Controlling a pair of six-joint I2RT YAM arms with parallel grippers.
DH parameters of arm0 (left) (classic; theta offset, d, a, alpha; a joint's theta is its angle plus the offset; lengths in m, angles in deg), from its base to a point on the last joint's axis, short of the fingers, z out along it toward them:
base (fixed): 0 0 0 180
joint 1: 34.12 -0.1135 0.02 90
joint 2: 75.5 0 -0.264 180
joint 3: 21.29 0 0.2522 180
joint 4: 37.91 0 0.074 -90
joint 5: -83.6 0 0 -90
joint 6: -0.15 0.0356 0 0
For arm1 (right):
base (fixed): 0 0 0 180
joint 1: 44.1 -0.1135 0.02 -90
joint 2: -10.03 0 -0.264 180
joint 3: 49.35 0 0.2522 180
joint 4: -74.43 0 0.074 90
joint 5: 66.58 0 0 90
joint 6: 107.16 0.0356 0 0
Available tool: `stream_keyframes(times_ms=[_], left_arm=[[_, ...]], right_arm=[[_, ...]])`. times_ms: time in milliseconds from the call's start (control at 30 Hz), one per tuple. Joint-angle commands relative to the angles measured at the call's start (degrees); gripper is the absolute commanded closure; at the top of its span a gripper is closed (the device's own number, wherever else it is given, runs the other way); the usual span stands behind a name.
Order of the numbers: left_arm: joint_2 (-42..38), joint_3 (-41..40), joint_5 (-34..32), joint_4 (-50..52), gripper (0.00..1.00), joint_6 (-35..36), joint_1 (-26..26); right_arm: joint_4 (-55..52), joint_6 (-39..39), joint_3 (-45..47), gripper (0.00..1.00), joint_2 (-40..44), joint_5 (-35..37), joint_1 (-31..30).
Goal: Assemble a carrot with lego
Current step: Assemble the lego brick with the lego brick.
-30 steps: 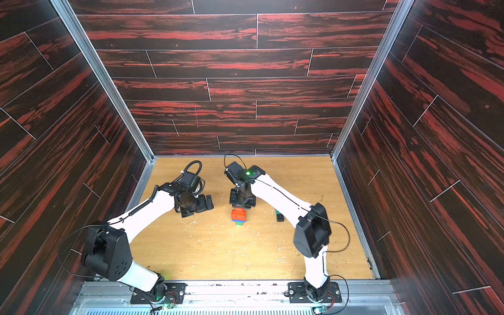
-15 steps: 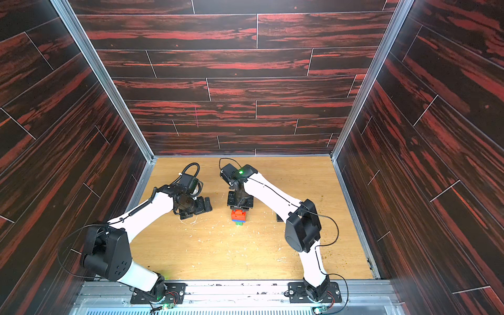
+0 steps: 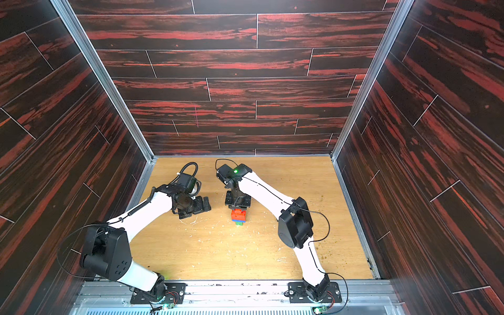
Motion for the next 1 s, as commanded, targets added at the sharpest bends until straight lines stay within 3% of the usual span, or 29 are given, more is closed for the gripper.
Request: stream_keyframes(times_ms=[0,967], left_arm=[[-1.8,-0.6,0.4,1.0,0.0,1.1,-0.7],[-0.4,0.2,1.2,1.2,0.0,1.7,-2.0]], right_arm=[[-1.9,1.2,-0.9,0.83,-2.7,0.8,-0.5],[-1.5,0.9,1.3,0.83,-3.1,-0.3,-1.4]])
